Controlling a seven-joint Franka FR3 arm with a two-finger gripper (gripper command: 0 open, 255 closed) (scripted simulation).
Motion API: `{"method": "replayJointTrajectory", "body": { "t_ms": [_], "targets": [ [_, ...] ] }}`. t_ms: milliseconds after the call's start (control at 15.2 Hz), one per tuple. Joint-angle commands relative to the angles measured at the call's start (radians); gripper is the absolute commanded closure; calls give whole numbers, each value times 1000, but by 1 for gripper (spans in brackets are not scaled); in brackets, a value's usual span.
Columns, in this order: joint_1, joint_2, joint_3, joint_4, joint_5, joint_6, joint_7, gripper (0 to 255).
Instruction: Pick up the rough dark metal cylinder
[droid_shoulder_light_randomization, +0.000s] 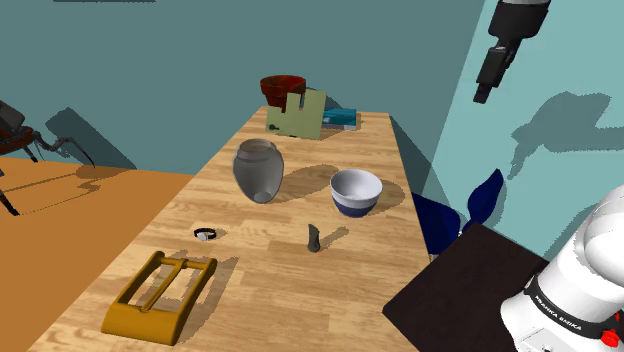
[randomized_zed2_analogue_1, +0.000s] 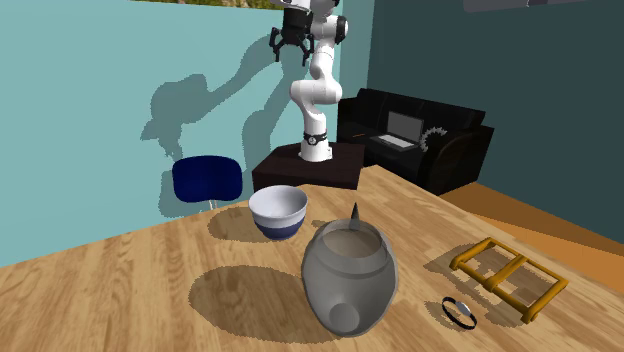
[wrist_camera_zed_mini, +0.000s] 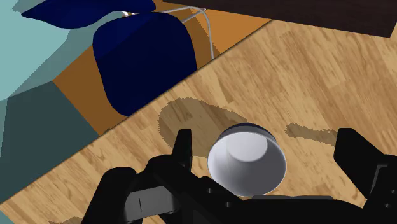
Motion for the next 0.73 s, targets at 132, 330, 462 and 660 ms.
{"method": "replayJointTrajectory", "body": {
  "t_ms": [132, 330, 462, 660],
  "targets": [
    [6, 9, 21, -48, 20, 59, 35, 0],
    [16, 35, 53, -112, 49, 150, 87, 0],
    [22, 59, 76, -148, 67, 214, 121, 0],
    [32, 108, 112, -193, 92, 311, 171, 0]
  ]
}}
